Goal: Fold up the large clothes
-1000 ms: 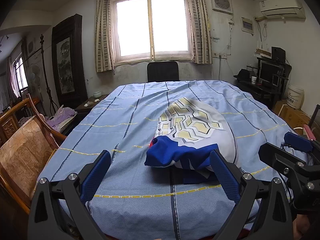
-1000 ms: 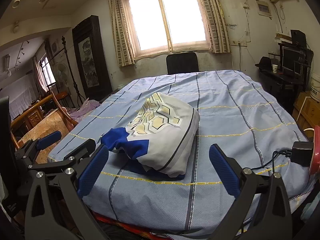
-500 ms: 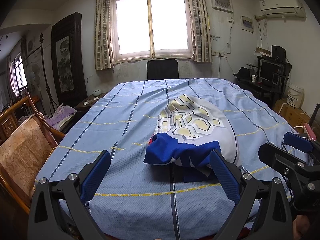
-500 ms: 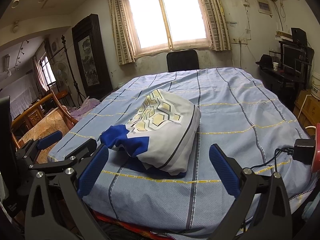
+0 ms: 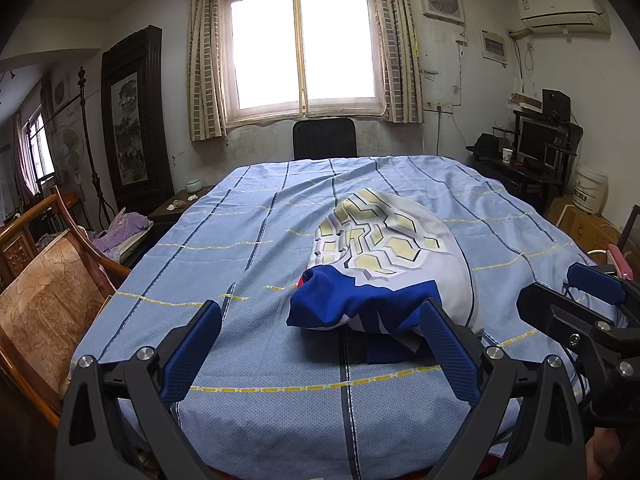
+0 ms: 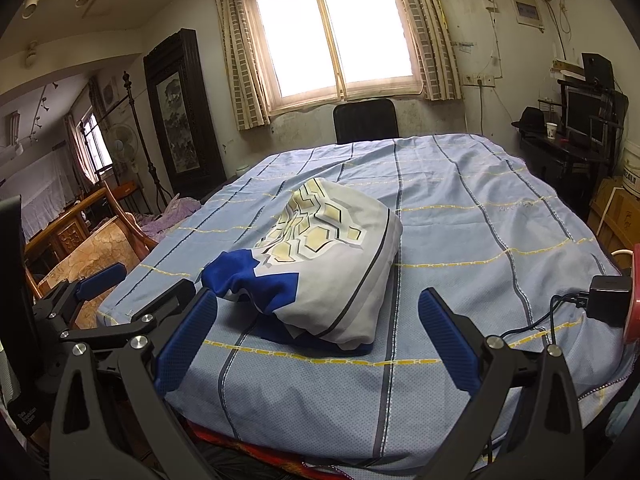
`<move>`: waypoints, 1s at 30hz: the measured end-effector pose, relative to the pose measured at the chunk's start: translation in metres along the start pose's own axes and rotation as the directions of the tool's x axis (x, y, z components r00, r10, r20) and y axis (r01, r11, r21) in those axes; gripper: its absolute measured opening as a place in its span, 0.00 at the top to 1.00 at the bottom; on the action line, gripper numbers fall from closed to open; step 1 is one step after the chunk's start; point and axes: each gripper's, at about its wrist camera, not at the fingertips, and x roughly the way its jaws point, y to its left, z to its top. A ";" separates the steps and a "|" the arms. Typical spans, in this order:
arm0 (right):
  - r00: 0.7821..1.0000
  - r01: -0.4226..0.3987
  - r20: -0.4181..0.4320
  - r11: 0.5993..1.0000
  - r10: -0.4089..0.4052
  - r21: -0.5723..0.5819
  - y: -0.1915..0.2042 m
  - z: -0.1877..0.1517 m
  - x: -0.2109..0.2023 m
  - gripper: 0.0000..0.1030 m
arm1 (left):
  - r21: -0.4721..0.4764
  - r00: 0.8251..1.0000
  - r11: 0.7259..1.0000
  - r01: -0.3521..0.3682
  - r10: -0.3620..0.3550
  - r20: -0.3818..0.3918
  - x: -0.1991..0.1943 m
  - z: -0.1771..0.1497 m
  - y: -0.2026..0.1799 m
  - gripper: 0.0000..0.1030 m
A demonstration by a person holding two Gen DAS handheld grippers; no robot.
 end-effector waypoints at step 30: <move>1.000 -0.008 -0.002 1.000 0.008 0.003 0.005 -0.004 0.000 0.05 | 0.003 1.000 1.000 0.004 -0.004 -0.004 0.000 -0.001 0.001 0.03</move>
